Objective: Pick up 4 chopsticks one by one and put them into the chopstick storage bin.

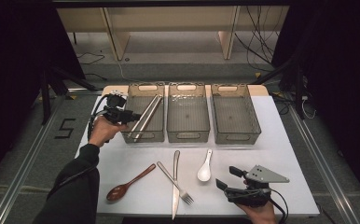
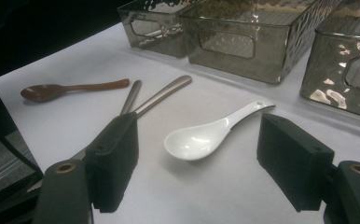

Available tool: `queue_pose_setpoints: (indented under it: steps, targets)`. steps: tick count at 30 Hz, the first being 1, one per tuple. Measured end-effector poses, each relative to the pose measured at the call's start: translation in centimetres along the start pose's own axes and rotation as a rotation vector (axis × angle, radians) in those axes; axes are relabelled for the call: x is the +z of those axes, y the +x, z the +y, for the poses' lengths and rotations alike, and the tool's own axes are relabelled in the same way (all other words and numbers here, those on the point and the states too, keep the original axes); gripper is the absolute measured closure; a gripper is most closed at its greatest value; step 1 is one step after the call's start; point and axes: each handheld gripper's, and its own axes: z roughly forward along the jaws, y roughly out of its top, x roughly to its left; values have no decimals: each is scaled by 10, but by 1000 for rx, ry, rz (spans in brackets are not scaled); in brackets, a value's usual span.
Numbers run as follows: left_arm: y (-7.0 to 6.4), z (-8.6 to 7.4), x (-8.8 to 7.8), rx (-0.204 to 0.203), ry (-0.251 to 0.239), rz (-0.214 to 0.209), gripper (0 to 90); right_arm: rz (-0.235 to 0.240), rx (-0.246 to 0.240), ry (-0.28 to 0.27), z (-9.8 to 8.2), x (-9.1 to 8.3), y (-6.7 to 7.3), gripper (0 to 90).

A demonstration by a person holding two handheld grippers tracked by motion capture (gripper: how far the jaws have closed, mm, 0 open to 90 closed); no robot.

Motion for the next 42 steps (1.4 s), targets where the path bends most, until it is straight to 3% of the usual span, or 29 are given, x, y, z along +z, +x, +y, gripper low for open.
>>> queue_pose_setpoints:
  steps: [4, 17, 35, 40, 42]
  targets:
    - [-7, -10, -12, -8, -7, -15, 449, 0, 0, 0, 0, 0, 0, 301]
    - [-34, -38, -42, 21, -31, -45, 326, 0, -4, 3, 0, 0, 0, 301]
    - [-55, -75, -44, 64, 59, -63, 233, -1, 9, -6, -2, -2, -5, 301]
    - [-59, -85, -44, 77, 86, -50, 211, -3, 8, -5, -2, -3, -4, 301]
    - [-61, -89, -43, 101, 104, -38, 206, -4, 4, -8, -1, -4, -4, 301]
